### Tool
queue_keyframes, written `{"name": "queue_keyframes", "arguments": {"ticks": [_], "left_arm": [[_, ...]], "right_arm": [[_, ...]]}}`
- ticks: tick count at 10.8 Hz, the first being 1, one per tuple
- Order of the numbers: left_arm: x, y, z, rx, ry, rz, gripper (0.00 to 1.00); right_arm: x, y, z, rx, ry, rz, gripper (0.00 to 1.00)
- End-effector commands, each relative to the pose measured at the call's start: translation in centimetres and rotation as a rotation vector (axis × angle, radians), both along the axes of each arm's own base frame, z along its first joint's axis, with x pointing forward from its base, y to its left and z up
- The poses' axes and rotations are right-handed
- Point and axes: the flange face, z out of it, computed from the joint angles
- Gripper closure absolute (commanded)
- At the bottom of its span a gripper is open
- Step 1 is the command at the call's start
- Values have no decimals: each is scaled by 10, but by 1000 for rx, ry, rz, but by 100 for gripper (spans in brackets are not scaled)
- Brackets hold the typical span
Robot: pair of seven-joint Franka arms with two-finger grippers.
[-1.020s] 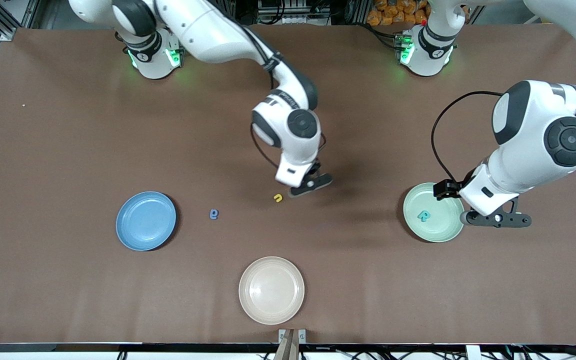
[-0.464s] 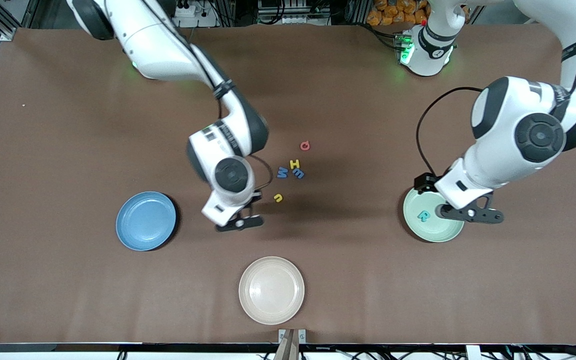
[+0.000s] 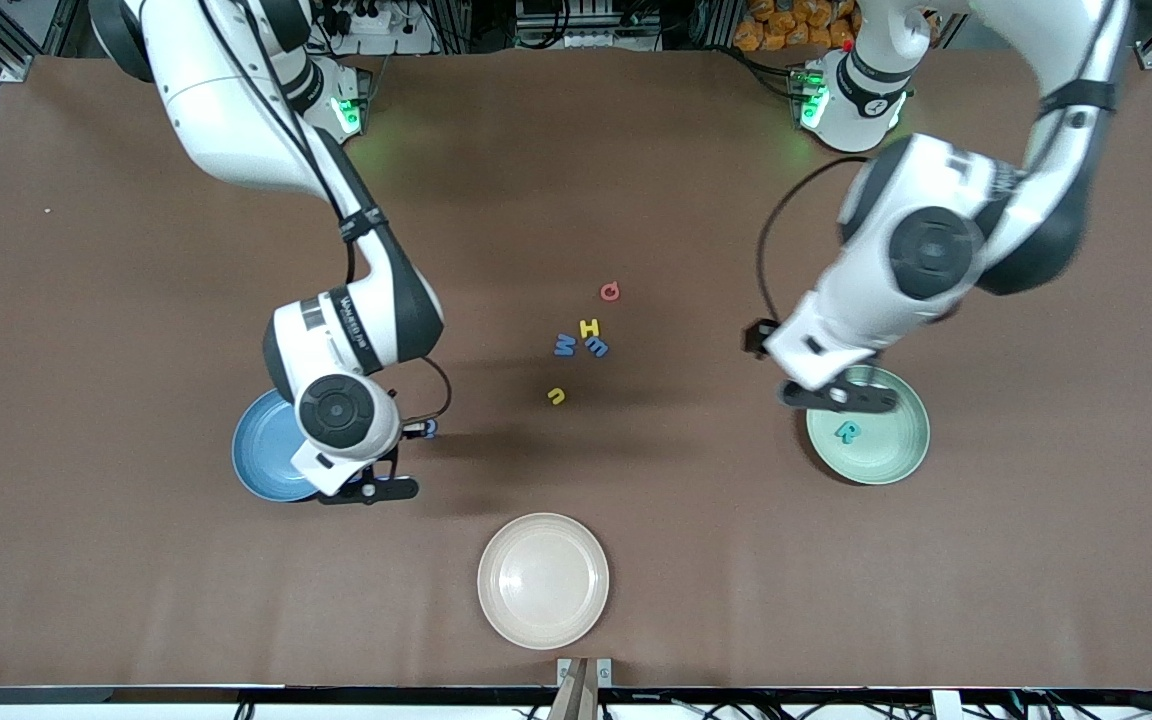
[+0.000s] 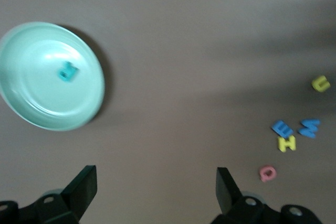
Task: Sort upper and lower case letters into plates
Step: 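Carry the pink m to the blue plate with the right gripper and release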
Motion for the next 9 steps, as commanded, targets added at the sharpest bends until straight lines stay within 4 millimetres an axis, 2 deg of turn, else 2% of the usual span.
{"name": "queue_keyframes", "arguments": {"ticks": [1, 3, 4, 5, 6, 7, 8, 9], "left_arm": [[-42, -48, -19, 46, 36, 25, 0], [-84, -88, -44, 58, 52, -52, 0], [-100, -101, -56, 50, 49, -80, 0], [-119, -117, -68, 35, 41, -104, 0], [-133, -126, -81, 22, 28, -116, 0], [-151, -135, -96, 11, 27, -144, 0], [-169, -146, -109, -4, 11, -170, 0], [-182, -153, -121, -8, -3, -175, 0]], "right_arm": [[-4, -38, -3, 22, -32, 36, 100], [-3, -68, -11, 37, -41, 83, 100], [2, -91, -14, 48, -35, 125, 100], [6, -112, -18, 58, -33, 169, 92], [8, -128, -24, 66, -37, 204, 52], [8, -134, -30, 73, -52, 216, 1], [9, -135, -36, 75, -63, 217, 0], [9, -125, -37, 85, -79, 216, 0]]}}
